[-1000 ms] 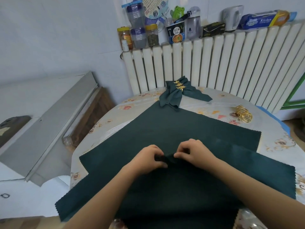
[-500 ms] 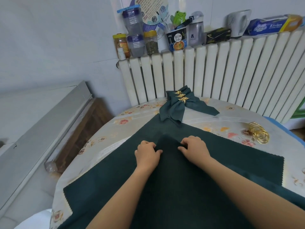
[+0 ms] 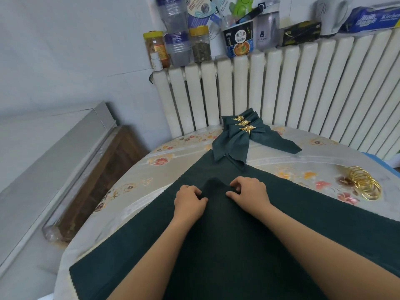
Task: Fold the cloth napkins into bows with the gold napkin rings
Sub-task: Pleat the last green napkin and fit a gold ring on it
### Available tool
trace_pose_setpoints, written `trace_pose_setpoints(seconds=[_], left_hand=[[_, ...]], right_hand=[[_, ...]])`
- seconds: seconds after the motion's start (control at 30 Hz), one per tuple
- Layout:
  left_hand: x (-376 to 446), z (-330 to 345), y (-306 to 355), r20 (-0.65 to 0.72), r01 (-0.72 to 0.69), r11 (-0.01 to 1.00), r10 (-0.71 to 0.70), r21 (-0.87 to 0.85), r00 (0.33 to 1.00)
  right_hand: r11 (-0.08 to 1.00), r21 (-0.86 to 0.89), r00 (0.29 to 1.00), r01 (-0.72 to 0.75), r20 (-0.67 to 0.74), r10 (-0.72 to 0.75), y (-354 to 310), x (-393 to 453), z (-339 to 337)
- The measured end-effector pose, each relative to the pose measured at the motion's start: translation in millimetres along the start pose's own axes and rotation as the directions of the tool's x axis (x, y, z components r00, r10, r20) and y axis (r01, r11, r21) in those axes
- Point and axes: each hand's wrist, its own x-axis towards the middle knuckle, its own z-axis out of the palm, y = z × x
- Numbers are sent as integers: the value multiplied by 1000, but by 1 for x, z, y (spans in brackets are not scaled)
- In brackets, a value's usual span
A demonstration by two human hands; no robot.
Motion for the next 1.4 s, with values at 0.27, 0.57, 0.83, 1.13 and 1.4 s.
trace_pose_setpoints(seconds=[0.27, 0.57, 0.83, 1.13, 1.4], left_hand=[[6, -5, 0, -7, 37, 956, -41, -290, 999], [18, -14, -2, 93, 150, 888, -121, -435, 988], [9, -18, -8, 104, 25, 895, 23, -444, 994], [-3, -15, -24, 50, -385, 920, 389, -74, 920], [4, -13, -12, 133, -354, 933, 344, 65, 930]], right_hand=[[991, 12, 988, -134, 77, 133, -9, 19, 4], [963, 119, 966, -242, 123, 228, -13, 21, 2], [943, 291, 982, -158, 146, 120, -9, 14, -6], [970, 114, 968, 216, 106, -228, 9, -3, -7], [972, -113, 972, 207, 133, -192, -9, -4, -4]])
